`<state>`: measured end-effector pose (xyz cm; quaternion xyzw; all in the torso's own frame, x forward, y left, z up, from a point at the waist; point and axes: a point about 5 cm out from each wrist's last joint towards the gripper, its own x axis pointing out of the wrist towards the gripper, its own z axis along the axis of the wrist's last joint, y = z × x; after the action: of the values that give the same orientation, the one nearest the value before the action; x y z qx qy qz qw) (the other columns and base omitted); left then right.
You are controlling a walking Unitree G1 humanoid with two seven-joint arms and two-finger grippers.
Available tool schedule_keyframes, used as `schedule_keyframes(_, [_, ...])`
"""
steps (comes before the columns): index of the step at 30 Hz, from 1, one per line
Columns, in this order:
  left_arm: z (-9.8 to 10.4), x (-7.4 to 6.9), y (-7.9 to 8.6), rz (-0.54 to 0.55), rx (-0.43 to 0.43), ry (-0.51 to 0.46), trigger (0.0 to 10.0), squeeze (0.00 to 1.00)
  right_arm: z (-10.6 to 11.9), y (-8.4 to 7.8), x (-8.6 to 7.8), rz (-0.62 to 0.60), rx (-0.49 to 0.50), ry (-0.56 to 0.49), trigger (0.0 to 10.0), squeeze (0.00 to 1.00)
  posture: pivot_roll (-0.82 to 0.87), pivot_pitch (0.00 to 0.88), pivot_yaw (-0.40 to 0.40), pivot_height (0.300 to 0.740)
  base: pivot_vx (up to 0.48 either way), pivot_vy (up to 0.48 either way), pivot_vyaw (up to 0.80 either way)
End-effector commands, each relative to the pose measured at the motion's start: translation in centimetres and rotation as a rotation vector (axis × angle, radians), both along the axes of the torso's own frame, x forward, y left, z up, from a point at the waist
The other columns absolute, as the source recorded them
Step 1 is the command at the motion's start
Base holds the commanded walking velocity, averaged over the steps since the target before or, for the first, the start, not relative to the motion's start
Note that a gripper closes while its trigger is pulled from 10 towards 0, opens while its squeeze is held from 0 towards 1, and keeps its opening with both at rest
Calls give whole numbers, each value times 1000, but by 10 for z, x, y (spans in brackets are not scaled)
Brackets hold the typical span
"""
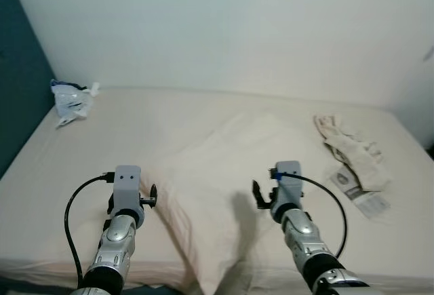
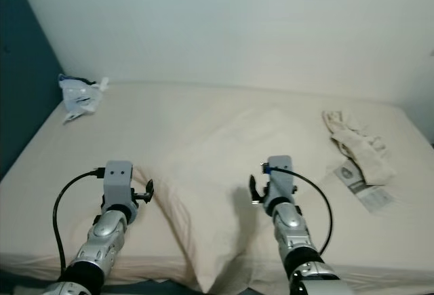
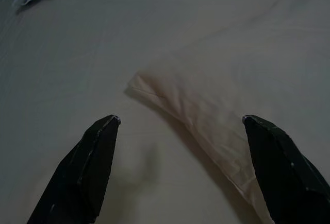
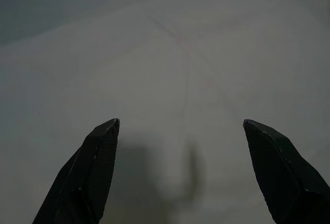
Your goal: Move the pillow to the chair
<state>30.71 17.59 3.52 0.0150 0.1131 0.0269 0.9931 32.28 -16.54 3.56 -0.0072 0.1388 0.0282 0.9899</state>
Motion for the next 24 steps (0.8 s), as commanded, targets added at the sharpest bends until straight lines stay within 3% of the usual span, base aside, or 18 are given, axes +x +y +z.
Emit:
schedule_keyframes(1, [-3,-3,-2,-8,-1,6,10000,0,-6,-6,-4,-13,-12,27,10000,0,-21,46,-43,740,0,0,0])
schedule_keyframes(24, [-5,-3,-9,-44,-2,13,10000,0,-7,-10,-7,-20,-13,22,10000,0,-34,30,-39,740,0,0,0])
